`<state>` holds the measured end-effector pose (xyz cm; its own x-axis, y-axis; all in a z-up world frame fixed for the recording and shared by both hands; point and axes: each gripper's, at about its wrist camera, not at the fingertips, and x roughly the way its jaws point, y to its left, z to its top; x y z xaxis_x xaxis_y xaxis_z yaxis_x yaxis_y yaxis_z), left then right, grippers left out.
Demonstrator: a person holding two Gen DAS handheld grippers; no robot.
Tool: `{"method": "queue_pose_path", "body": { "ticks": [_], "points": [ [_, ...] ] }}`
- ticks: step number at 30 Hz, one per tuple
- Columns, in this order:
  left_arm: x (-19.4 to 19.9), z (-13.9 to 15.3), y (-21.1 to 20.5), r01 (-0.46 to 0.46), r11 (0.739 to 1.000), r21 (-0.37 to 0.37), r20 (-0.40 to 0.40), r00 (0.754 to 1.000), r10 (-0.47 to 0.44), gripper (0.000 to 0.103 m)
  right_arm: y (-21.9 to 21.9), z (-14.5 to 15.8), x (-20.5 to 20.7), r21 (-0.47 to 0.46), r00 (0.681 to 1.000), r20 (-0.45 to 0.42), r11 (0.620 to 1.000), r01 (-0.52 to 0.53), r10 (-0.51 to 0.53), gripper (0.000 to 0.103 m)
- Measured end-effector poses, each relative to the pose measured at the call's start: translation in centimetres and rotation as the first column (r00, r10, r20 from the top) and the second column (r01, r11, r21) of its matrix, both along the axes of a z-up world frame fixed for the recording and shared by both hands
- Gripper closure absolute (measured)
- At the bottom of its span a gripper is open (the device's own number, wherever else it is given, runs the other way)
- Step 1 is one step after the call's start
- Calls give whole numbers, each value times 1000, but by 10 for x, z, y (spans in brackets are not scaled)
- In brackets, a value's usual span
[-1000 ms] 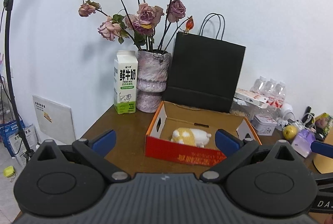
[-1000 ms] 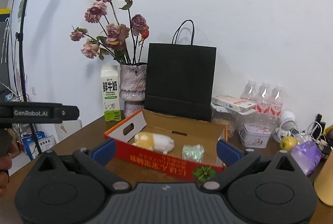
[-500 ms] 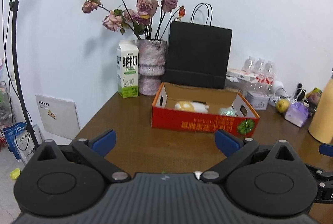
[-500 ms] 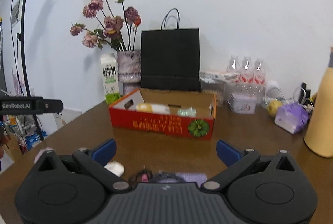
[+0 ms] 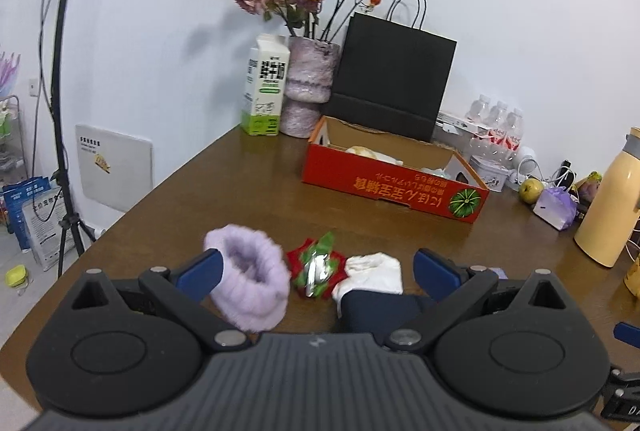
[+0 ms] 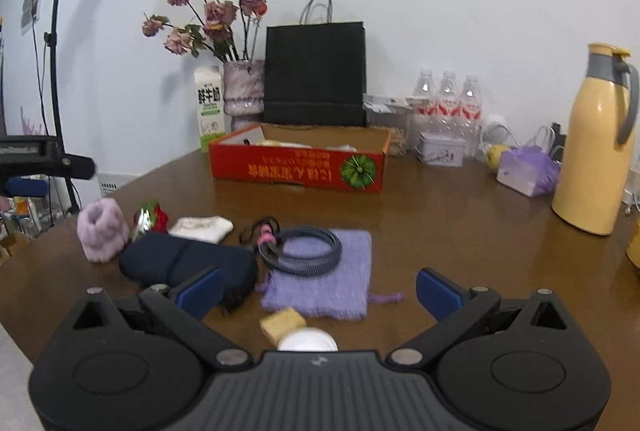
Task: Organize objects
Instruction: 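Move both grippers back toward the white bottle cap and wristband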
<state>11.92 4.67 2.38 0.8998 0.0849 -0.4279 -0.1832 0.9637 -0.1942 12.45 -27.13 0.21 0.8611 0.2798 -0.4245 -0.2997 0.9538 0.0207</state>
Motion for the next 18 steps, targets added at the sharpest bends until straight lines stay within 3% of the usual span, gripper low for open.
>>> {"method": "queue_pose_path", "body": {
  "ticks": [9, 18],
  "points": [
    [-45, -21, 11, -30, 999, 29, -9, 1000, 30, 0, -6, -24, -18, -4, 1000, -25, 1000, 0, 0, 1],
    [-43, -54, 13, 16, 1000, 6, -95, 995, -15, 0, 1, -45, -16, -20, 999, -44, 1000, -21, 20, 17]
  ]
}}
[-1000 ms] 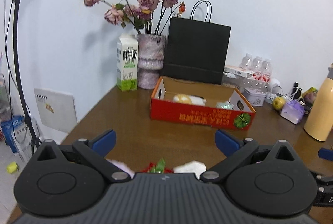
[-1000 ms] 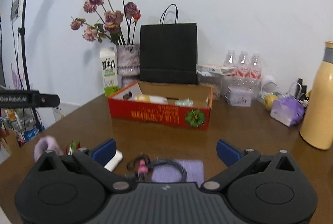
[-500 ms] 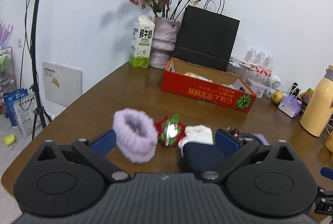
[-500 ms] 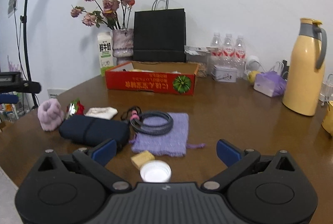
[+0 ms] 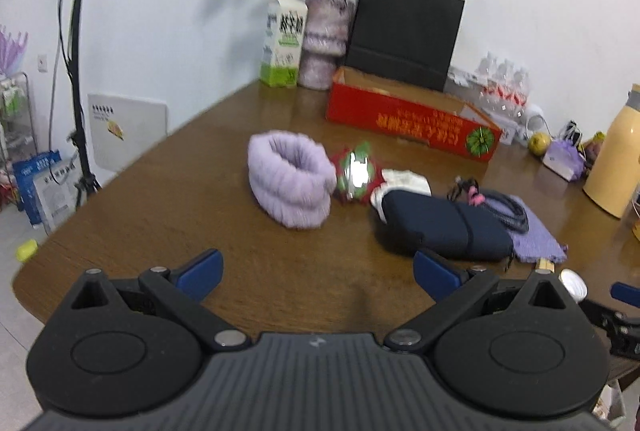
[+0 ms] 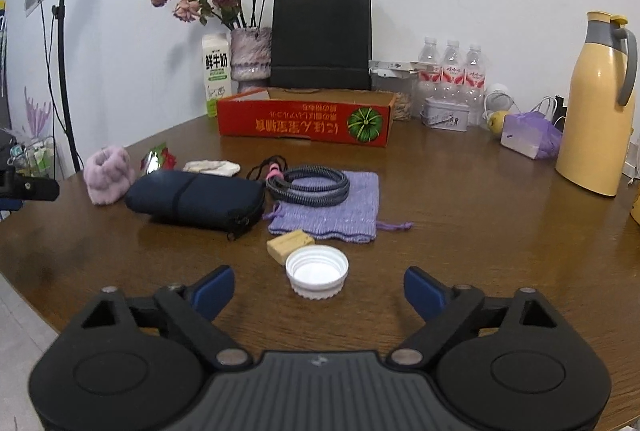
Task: Organize objects
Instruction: 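Move both grippers back toward the white bottle cap and wristband, then grasp the white bottle cap with the right gripper while the left grasps the lavender wristband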
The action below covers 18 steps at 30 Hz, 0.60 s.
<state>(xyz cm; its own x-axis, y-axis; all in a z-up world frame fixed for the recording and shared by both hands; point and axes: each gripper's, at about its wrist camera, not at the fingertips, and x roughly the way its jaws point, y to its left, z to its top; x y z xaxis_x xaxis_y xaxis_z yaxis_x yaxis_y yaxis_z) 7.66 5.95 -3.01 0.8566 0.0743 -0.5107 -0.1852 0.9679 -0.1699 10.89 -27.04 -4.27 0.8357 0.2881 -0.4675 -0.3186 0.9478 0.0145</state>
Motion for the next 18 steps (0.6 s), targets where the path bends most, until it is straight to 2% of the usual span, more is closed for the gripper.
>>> {"method": "queue_pose_path", "body": {
  "ticks": [3, 9, 15, 18],
  "points": [
    [4, -5, 1, 6, 1000, 0, -12, 1000, -6, 0, -3, -5, 7, 13, 1000, -22, 1000, 17, -17, 27],
    [2, -7, 1, 20, 1000, -4, -21, 1000, -20, 0, -1, -9, 12, 27, 999, -38, 1000, -5, 6, 53],
    [1, -5, -3, 37, 999, 1, -11, 999, -37, 0, 4, -12, 17, 3, 999, -34, 1000, -6, 6, 61],
    [1, -5, -4, 42, 999, -5, -14, 999, -43, 0, 6, -12, 21, 0, 999, -36, 1000, -10, 10, 61]
  ]
}}
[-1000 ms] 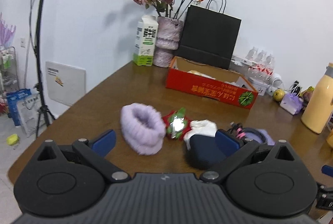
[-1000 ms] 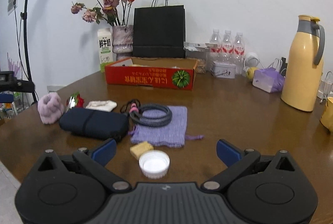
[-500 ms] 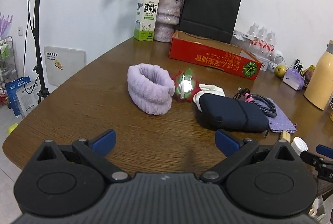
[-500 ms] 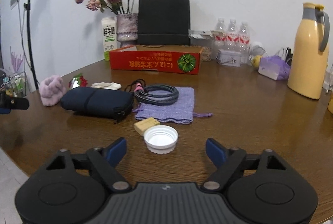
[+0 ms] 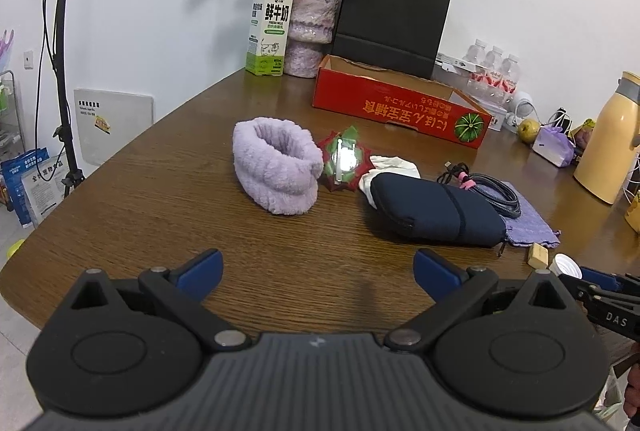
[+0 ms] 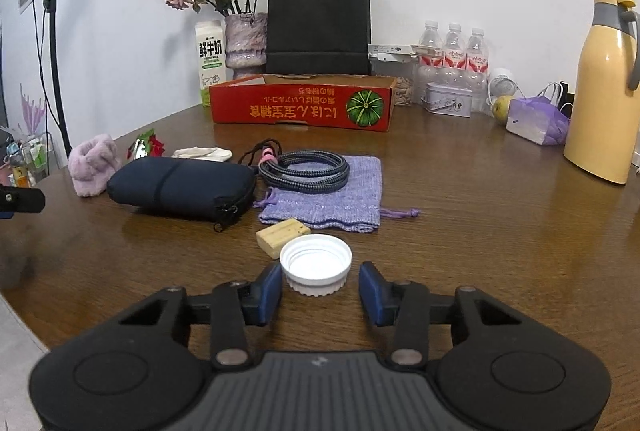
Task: Organize objects
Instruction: 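Grasp the white bottle cap with the right gripper while the left grasps the lavender wristband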
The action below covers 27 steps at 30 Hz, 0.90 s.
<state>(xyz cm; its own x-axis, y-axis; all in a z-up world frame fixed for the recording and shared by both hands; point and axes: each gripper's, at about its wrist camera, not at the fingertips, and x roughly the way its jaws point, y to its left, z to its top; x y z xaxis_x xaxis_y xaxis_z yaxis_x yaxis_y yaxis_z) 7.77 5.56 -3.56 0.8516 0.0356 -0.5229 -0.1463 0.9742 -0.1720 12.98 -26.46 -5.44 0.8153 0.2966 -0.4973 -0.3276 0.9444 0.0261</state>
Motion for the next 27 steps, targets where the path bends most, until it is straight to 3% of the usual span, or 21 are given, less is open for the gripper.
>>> {"method": "queue_pose_path", "body": {
  "ticks": [6, 10, 22, 27],
  "points": [
    [-1, 1, -1, 8, 1000, -1, 2, 1000, -8, 0, 0, 3, 8, 30, 1000, -29, 1000, 6, -5, 61],
    [0, 1, -1, 6, 1000, 1, 2, 1000, -6, 0, 8, 2, 10, -16, 1000, -14, 1000, -17, 17, 62],
    [5, 5, 2, 16, 1000, 14, 14, 1000, -16, 0, 12, 4, 13, -25, 999, -11, 998, -52, 51, 64],
    [15, 4, 6, 11, 1000, 18, 10, 1000, -11, 0, 13, 10, 14, -26, 998, 28, 998, -53, 54, 64]
  ]
}}
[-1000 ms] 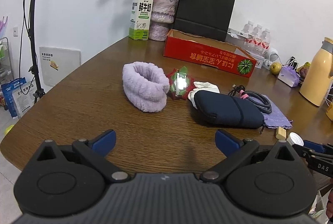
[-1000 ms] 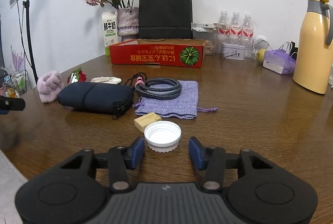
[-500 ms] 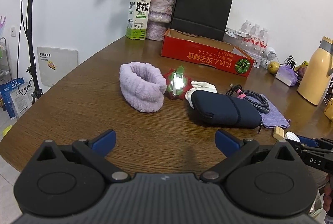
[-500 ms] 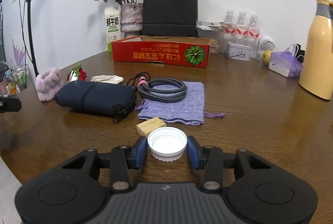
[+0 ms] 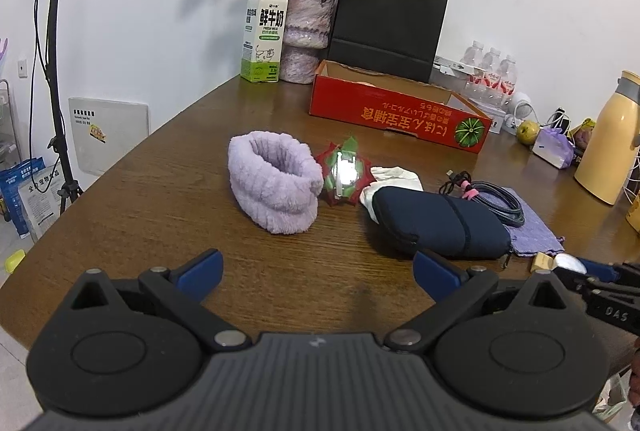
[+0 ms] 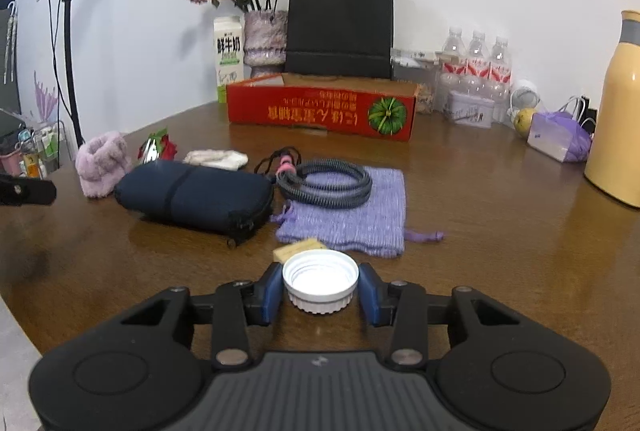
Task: Organize objects
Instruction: 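Grasp the white bottle cap with the right gripper while the left grasps the lavender wristband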
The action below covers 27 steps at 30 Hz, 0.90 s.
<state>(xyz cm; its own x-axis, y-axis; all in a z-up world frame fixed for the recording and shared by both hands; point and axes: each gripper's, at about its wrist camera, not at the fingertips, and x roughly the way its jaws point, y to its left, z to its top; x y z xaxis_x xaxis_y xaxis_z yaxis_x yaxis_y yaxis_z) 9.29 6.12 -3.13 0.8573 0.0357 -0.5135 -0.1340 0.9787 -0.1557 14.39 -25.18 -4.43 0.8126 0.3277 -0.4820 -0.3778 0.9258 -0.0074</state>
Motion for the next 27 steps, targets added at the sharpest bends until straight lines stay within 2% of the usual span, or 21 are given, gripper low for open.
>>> {"method": "queue_pose_path", "body": {
  "ticks": [7, 21, 27],
  "points": [
    [22, -1, 7, -40, 999, 16, -16, 999, 40, 0, -1, 13, 9, 7, 998, 57, 1000, 3, -3, 64],
    [82, -2, 21, -179, 983, 33, -57, 982, 181, 0, 11, 23, 35, 45, 997, 82, 999, 3, -7, 64],
    [101, -8, 25, -188, 982, 10, -92, 978, 188, 15, 14, 25, 42, 56, 997, 82, 998, 8, -13, 64]
  ]
}}
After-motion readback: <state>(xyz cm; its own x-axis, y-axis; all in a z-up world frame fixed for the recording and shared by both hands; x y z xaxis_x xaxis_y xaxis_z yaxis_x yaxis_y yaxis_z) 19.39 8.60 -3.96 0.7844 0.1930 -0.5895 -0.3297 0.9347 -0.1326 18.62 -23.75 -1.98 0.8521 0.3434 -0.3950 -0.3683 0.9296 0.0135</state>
